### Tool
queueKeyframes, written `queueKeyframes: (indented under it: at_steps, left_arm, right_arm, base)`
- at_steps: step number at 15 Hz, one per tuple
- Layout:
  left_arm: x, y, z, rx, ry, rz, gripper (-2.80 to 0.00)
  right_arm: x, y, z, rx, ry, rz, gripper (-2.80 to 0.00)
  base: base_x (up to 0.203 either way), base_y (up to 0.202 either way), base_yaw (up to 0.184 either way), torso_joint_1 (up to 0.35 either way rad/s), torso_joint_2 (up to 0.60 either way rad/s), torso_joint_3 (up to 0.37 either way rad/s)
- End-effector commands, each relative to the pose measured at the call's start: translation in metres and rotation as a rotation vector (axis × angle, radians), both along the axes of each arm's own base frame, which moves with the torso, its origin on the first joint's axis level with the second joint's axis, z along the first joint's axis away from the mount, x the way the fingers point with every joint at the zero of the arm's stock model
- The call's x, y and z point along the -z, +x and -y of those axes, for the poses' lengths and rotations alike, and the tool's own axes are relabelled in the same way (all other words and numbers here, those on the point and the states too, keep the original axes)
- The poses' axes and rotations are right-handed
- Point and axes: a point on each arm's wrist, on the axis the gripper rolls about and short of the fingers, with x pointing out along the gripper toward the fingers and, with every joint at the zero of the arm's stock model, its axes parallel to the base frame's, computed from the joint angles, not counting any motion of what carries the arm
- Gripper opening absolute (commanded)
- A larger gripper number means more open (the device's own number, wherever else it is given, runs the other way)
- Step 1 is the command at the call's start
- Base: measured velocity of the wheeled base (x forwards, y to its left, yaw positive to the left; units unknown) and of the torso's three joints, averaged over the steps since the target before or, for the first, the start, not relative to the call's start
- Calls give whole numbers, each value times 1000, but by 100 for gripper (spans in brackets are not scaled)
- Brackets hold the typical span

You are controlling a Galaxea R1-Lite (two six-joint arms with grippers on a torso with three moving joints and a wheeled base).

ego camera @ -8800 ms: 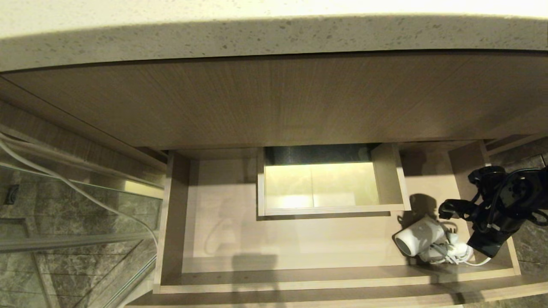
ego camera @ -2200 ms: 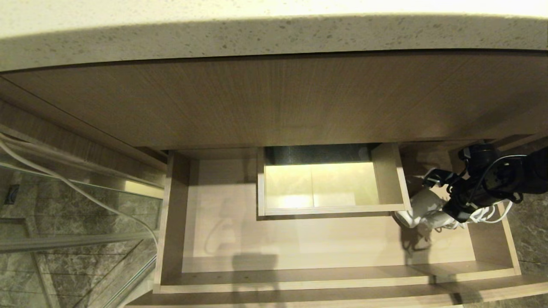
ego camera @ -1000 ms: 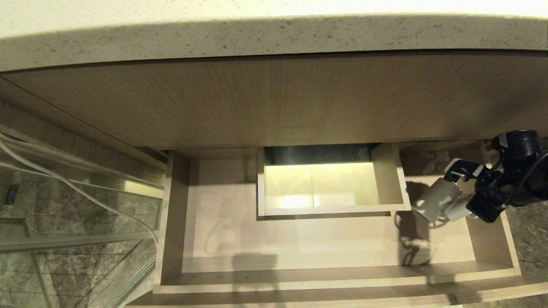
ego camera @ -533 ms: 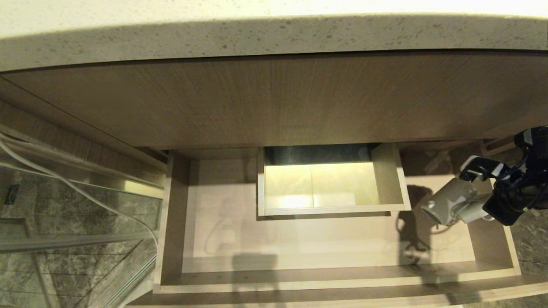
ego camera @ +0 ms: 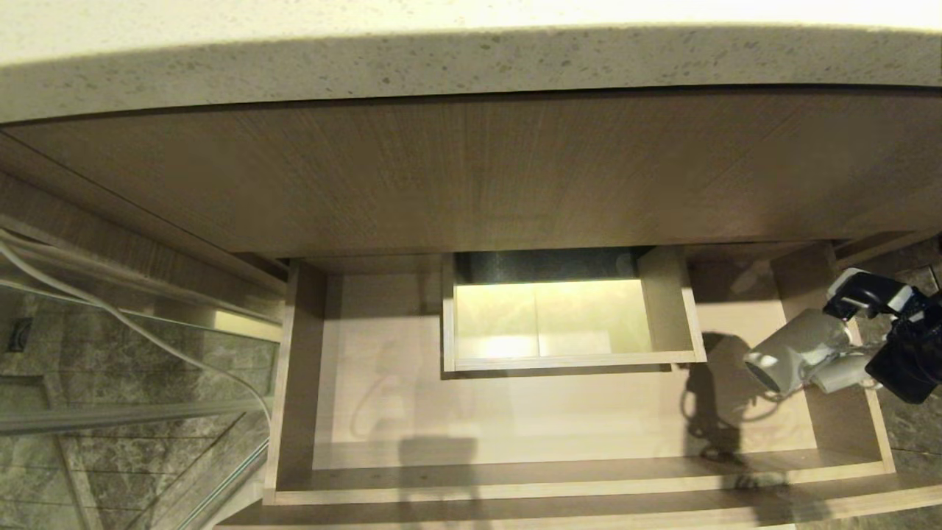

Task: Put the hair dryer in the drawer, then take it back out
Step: Take the hairdryer out, then place it on the countertop

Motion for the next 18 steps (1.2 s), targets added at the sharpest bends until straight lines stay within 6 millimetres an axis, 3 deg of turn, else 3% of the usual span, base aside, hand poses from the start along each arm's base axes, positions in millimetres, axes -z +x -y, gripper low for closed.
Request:
queueKeyframes:
  at_steps: [1, 15, 18]
  left_arm:
    - [11, 4, 0, 0, -1, -39, -280]
    - [11, 4, 0, 0, 0, -39, -280]
    - [11, 4, 0, 0, 0, -38, -280]
  right_arm:
    - [-11, -13, -4, -1, -16, 42, -280]
    - [-39, -67, -17, 8, -56, 186, -280]
    - [-47, -87, -21, 12, -71, 236, -280]
  base:
    - [0, 0, 0, 0, 0, 0]
    - [0, 0, 0, 0, 0, 0]
    - [0, 0, 0, 0, 0, 0]
